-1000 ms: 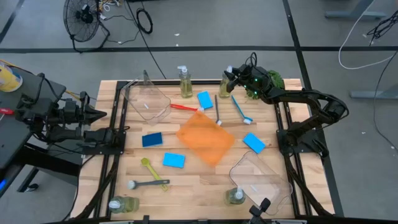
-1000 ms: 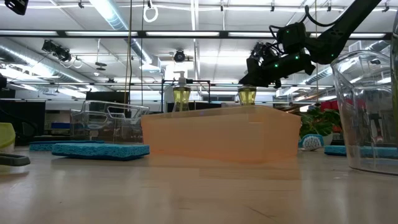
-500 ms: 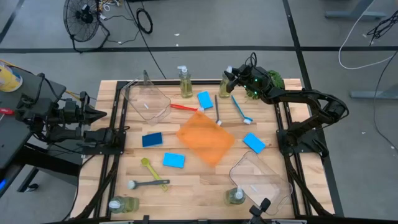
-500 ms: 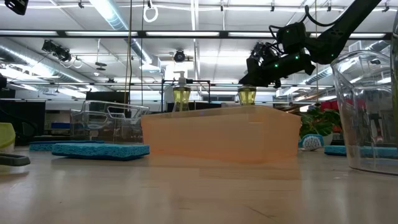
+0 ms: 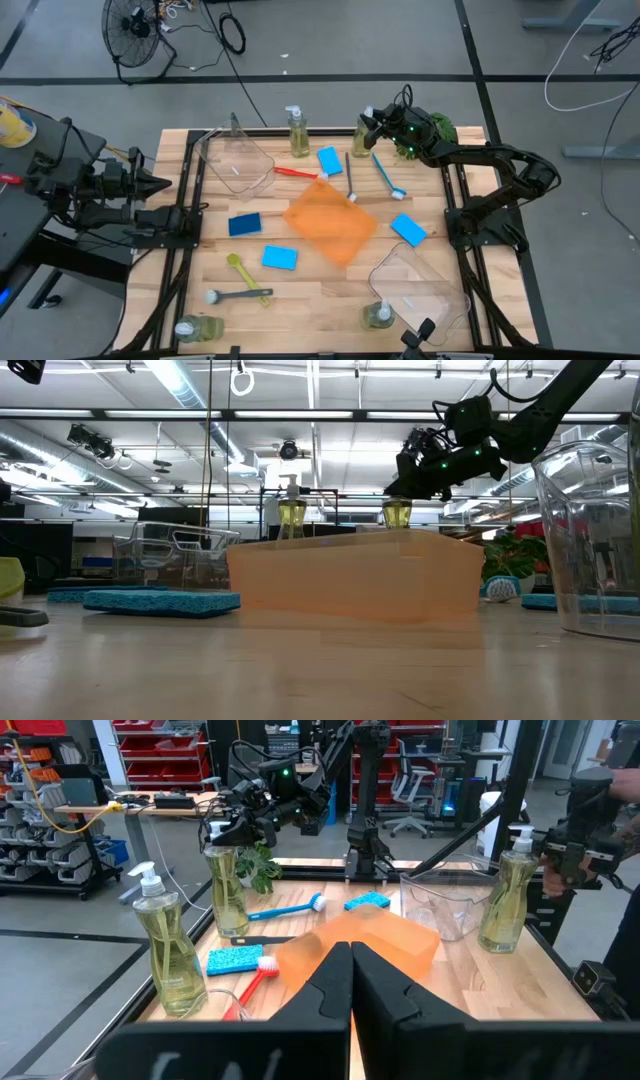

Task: Pick & Place Kitchen Sink Supplies
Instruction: Put the yellow dish soap into the orange bin

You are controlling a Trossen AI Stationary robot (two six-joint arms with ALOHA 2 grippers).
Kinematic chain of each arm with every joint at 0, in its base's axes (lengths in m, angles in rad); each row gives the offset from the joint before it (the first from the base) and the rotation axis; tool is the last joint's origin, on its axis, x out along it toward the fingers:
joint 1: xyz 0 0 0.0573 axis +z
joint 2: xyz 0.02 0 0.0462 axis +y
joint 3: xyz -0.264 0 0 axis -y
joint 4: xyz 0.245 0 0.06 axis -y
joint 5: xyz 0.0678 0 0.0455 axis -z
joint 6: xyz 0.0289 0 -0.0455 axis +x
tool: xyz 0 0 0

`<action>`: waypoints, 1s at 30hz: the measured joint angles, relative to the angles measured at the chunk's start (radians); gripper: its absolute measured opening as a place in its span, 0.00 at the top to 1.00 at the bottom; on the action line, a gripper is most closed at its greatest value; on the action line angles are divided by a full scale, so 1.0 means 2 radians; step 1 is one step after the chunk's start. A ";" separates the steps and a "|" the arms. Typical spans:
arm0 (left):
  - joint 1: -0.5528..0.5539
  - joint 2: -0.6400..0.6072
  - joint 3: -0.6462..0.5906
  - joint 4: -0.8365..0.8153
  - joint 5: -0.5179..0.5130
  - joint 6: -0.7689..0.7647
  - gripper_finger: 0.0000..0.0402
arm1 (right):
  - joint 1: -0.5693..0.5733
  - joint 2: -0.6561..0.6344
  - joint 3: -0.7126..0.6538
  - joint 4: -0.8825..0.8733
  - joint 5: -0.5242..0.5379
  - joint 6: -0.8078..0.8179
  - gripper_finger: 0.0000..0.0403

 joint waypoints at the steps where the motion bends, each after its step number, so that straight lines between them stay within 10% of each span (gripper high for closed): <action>1: 0.000 0.000 0.000 0.000 0.000 0.000 0.99 | 0.000 0.000 0.000 0.000 0.000 0.000 0.71; 30: 0.000 0.000 0.000 0.000 0.000 0.000 0.99 | 0.000 -0.008 -0.001 -0.006 0.000 -0.009 0.71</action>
